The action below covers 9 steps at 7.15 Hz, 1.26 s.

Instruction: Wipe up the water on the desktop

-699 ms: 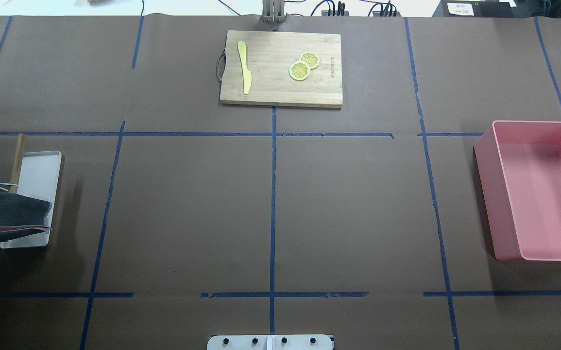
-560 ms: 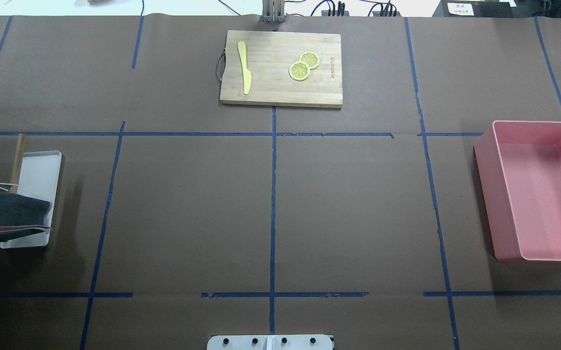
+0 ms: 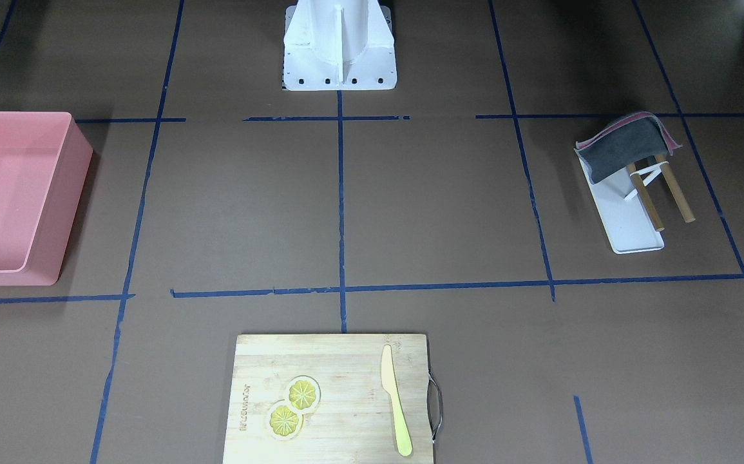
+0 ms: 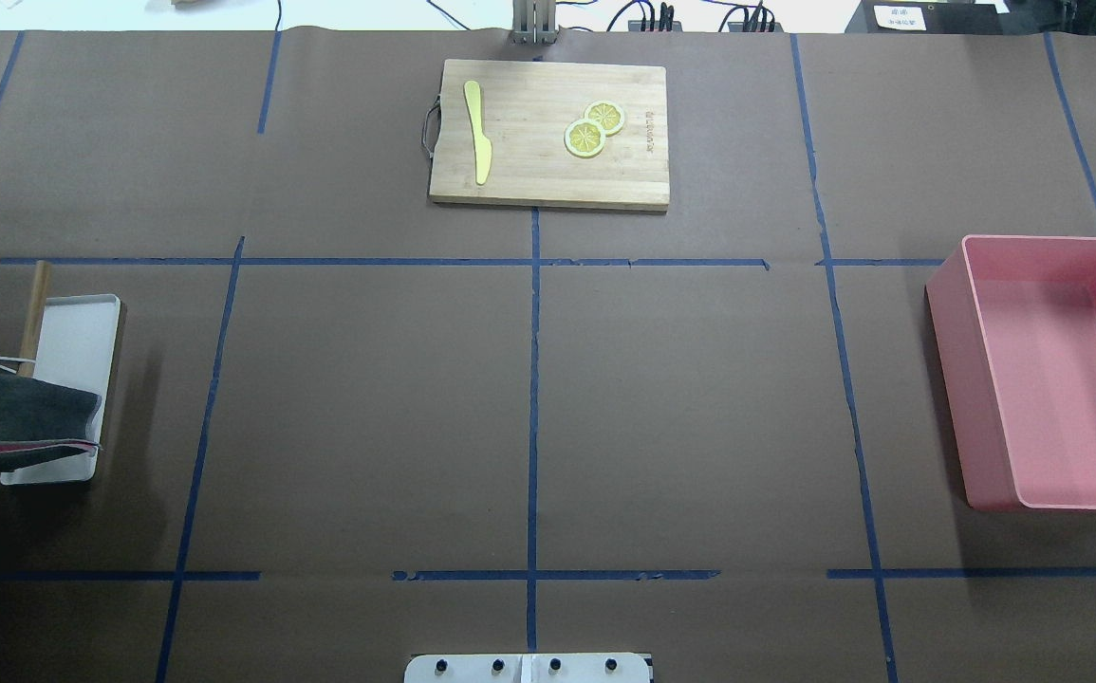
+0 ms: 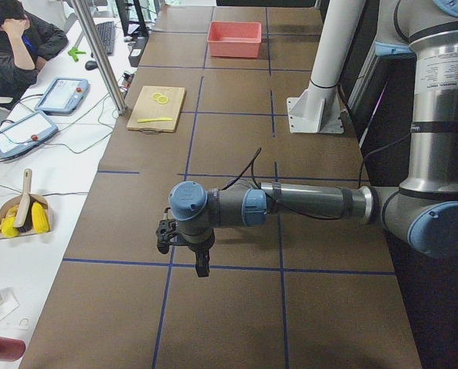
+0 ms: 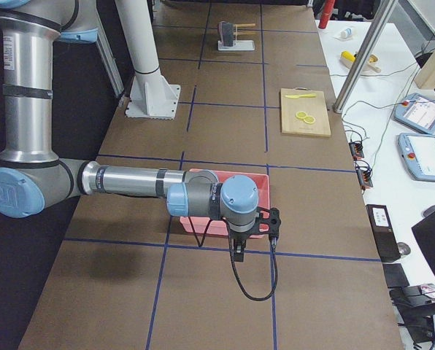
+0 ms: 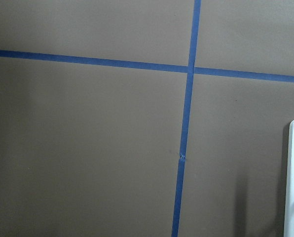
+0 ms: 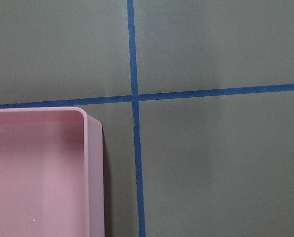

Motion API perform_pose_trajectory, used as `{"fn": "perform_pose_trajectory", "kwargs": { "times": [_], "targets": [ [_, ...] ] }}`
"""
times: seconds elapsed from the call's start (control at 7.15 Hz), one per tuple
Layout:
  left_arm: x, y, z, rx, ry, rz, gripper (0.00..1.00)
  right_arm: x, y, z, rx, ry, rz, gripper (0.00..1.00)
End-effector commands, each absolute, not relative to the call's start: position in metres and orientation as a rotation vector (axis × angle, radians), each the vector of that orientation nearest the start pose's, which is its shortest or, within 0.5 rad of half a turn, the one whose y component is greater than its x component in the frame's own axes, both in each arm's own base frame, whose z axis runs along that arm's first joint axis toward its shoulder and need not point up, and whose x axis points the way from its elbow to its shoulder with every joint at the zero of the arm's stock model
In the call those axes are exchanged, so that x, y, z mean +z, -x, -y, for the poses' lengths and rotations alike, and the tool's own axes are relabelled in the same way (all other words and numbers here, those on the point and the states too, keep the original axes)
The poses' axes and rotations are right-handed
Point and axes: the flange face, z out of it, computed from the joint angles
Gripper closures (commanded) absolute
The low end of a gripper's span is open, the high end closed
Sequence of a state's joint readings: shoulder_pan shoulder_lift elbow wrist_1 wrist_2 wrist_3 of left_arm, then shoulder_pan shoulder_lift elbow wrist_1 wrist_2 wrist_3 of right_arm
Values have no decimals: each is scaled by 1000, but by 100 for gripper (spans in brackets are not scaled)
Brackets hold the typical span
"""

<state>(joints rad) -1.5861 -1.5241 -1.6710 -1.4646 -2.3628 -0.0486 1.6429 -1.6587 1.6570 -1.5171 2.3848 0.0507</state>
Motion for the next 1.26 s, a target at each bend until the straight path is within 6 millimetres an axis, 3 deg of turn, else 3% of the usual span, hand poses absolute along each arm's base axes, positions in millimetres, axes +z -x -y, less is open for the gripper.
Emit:
{"fn": "perform_pose_trajectory", "kwargs": {
  "times": [0.0, 0.14, 0.28, 0.42, 0.84, 1.12],
  "targets": [
    [599, 64, 467, -203, 65, -873, 0, 648, -94, 453, 95, -60, 814, 0],
    [565, 62, 462, -295, 69, -904, 0, 648, -94, 453, 95, -60, 813, 0],
    [563, 57, 428, -354, 108, -905, 0, 647, -94, 454, 92, -64, 812, 0],
    [559, 46, 410, -387, 148, -955, 0, 647, -94, 455, 93, -65, 812, 0],
    [577, -18, 383, -486, 176, -1052, 0, 644, -94, 458, 89, -70, 811, 0],
    [591, -48, 381, -527, 195, -1082, 0, 643, -94, 459, 88, -71, 811, 0]
  ]
}}
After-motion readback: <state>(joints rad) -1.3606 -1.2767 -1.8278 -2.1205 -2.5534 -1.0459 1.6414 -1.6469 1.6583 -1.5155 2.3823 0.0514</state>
